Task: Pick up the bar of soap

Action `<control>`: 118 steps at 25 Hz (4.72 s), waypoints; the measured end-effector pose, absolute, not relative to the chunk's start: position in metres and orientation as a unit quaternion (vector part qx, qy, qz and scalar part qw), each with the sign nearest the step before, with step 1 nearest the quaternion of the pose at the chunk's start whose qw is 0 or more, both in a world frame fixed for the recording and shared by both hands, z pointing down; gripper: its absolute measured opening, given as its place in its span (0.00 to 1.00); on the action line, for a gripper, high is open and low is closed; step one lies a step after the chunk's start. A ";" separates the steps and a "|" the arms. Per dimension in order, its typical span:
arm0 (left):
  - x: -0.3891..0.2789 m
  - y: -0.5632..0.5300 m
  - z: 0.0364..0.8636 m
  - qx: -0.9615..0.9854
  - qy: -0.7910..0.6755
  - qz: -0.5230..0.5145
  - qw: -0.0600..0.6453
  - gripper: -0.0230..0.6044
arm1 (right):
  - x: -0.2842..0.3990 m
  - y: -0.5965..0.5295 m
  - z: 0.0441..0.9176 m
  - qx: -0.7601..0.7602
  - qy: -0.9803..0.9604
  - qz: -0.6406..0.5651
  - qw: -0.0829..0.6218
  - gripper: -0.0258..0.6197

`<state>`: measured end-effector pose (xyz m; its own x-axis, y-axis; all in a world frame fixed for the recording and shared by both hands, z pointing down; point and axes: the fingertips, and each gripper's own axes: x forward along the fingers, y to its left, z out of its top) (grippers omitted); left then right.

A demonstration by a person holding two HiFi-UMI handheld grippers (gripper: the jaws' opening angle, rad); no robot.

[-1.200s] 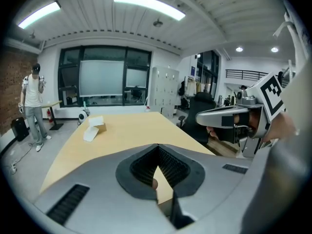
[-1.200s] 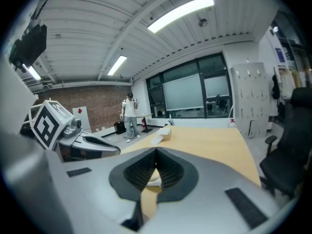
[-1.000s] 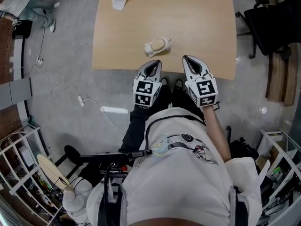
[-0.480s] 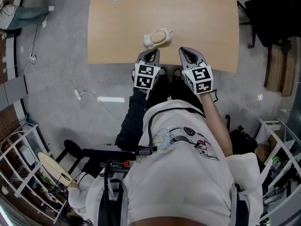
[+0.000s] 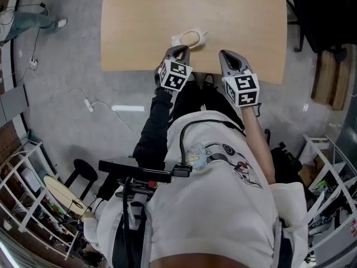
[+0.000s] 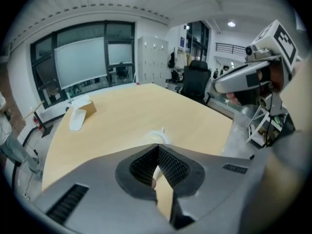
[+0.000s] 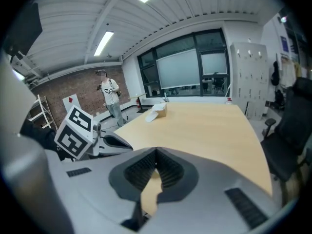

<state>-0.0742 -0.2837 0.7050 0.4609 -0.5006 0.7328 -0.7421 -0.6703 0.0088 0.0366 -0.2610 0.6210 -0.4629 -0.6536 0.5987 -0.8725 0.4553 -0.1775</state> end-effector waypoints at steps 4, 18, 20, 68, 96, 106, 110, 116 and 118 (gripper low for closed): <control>-0.078 -0.295 0.723 0.837 -0.347 0.397 0.146 0.07 | 0.038 -0.266 0.626 0.466 -0.817 0.244 0.236 0.05; -0.072 -0.315 0.762 0.846 -0.218 0.480 0.075 0.43 | 0.042 -0.273 0.640 0.474 -0.801 0.272 0.243 0.05; -0.070 -0.316 0.766 0.846 -0.202 0.489 0.067 0.43 | 0.044 -0.271 0.643 0.475 -0.799 0.276 0.246 0.05; -0.082 -0.314 0.518 0.877 -0.457 0.093 0.112 0.44 | 0.065 -0.286 0.514 0.526 -0.831 0.136 0.124 0.05; -0.093 -0.313 0.399 0.856 -0.516 0.004 0.018 0.44 | 0.082 -0.316 0.400 0.571 -0.820 0.028 0.023 0.05; -0.090 -0.308 0.389 0.860 -0.511 0.002 0.007 0.44 | 0.076 -0.311 0.386 0.569 -0.822 0.005 0.011 0.04; -0.088 -0.305 0.391 0.860 -0.510 0.005 0.010 0.44 | 0.076 -0.307 0.386 0.570 -0.822 0.000 0.012 0.04; -0.089 -0.302 0.393 0.860 -0.510 0.005 0.004 0.44 | 0.078 -0.304 0.388 0.573 -0.820 -0.005 0.013 0.04; -0.088 -0.301 0.393 0.860 -0.511 0.004 0.005 0.44 | 0.078 -0.303 0.388 0.572 -0.820 -0.006 0.013 0.04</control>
<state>-0.0881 -0.3007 0.3928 0.4780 -0.8783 0.0129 -0.8784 -0.4779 0.0049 0.0780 -0.3030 0.3876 -0.3448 -0.9386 0.0138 -0.9382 0.3451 0.0252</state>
